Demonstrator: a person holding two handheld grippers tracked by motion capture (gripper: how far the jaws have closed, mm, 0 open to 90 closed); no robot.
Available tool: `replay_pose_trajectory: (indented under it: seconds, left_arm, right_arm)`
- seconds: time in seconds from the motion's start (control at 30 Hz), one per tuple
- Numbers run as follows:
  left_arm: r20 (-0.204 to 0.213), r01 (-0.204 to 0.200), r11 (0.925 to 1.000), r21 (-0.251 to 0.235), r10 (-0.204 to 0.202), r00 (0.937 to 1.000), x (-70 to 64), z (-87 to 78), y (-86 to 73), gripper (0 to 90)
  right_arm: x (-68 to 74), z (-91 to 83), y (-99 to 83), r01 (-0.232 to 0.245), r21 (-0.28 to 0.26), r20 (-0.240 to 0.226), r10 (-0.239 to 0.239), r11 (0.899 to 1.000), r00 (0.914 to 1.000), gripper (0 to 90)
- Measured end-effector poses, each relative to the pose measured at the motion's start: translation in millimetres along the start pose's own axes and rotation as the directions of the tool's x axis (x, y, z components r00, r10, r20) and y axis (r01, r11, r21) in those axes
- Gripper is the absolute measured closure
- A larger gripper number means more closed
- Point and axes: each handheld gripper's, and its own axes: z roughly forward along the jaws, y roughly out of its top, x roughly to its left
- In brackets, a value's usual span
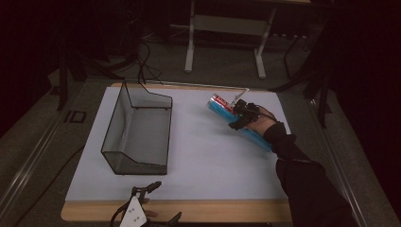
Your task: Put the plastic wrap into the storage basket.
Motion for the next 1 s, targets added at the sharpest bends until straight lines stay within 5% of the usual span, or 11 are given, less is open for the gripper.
replay_pose_trajectory:
  seconds: [0.63, 1.0]
  left_arm:
    - [0.006, -0.007, 1.0, 0.003, 0.007, 1.0, -0.8, -0.6, -0.1, 1.2]
    - [0.006, -0.011, 0.9999, 0.006, 0.011, 0.9999, -1.7, -0.4, -0.1, 1.2]
  right_arm:
    - [9.0, 48.0, 4.8, 0.054, 0.135, -0.037, -0.05, 0.989, 0.9981, 31.4]
    - [9.2, 48.4, 5.7, 0.057, 0.141, -0.034, -0.053, 0.988, 0.998, 31.2]
